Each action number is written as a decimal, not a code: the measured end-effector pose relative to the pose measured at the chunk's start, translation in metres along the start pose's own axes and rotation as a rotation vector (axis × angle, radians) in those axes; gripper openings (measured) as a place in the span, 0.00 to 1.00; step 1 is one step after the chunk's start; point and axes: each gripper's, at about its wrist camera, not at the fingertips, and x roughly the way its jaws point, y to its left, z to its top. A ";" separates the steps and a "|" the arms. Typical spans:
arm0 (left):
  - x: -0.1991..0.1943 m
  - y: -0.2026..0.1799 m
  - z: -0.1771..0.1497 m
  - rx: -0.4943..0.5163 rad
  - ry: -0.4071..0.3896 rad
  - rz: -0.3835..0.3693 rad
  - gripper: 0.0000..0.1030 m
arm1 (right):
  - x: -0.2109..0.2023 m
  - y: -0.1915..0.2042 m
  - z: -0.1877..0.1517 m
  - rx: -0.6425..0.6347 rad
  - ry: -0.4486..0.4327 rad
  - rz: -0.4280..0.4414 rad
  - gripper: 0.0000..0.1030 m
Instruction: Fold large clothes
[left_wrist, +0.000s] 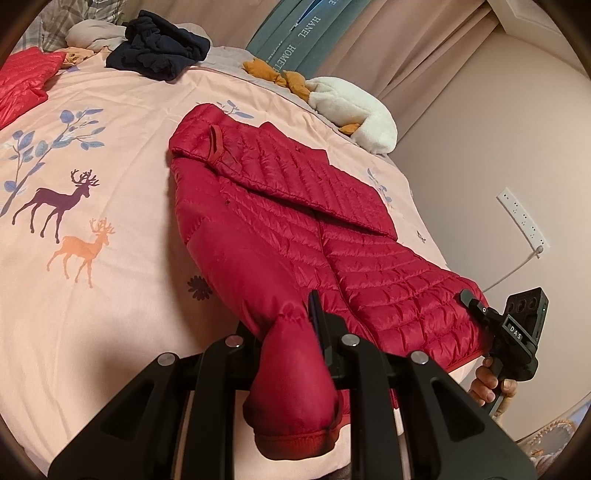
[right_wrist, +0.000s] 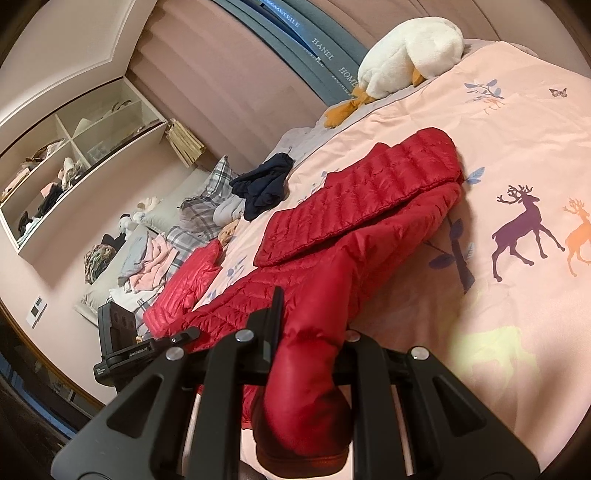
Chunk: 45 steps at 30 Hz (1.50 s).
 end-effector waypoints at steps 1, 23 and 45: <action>-0.001 0.000 0.001 -0.001 -0.001 -0.003 0.18 | -0.001 0.002 0.000 -0.003 0.001 0.001 0.14; -0.027 -0.006 0.012 0.027 -0.063 -0.042 0.18 | -0.024 0.030 0.009 -0.091 -0.012 0.064 0.14; -0.065 -0.006 0.019 0.038 -0.132 -0.153 0.18 | -0.051 0.039 0.030 -0.108 -0.093 0.170 0.14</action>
